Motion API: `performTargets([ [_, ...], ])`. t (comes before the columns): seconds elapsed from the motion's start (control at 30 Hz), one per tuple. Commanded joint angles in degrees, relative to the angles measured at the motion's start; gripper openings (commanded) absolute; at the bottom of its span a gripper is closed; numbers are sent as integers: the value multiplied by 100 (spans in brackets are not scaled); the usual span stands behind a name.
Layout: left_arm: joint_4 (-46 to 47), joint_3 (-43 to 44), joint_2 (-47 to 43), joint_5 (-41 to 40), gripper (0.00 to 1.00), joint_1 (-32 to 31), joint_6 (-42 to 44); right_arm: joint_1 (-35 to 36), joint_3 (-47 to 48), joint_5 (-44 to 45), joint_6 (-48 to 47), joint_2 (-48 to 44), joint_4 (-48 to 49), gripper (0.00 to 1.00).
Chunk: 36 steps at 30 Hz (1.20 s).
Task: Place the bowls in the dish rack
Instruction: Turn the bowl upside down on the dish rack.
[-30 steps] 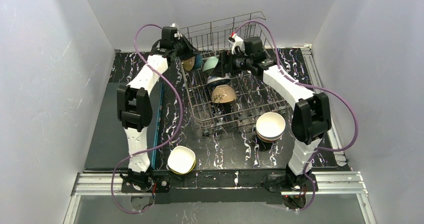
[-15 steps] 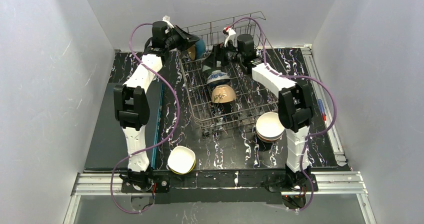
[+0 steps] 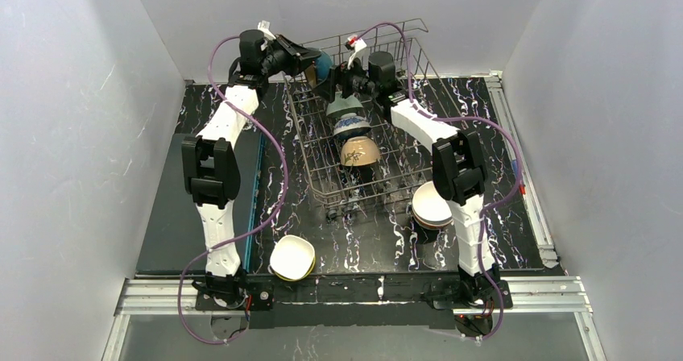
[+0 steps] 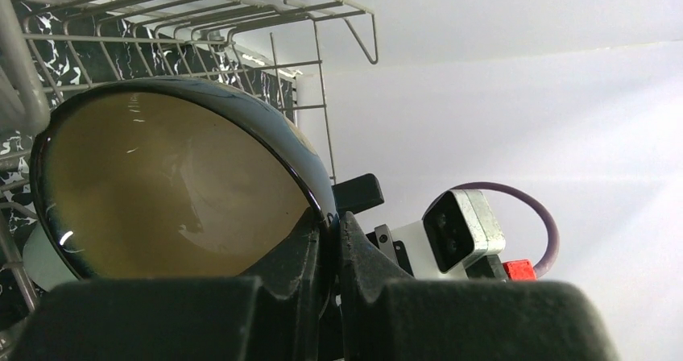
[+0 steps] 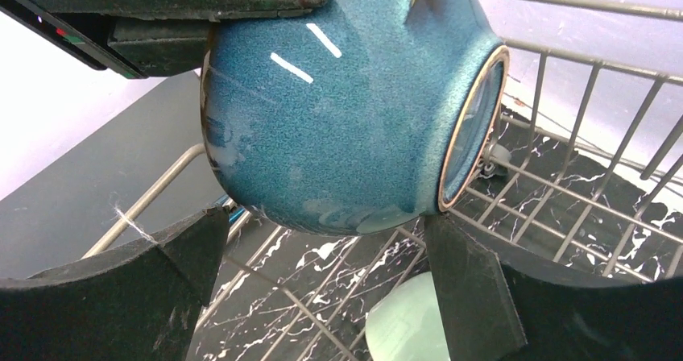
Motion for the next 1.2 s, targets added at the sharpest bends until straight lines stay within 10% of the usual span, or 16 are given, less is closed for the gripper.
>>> performTargets([
  [0.0, 422, 252, -210, 531, 0, -13, -291, 81, 572, 272, -245, 113, 685, 98],
  [0.9, 418, -150, -483, 653, 0, 40, -407, 379, -74, 1377, -1120, -616, 632, 97],
  [1.17, 418, -154, -472, 631, 0, 40, -388, 380, -206, 1161, -948, -609, 613, 53],
])
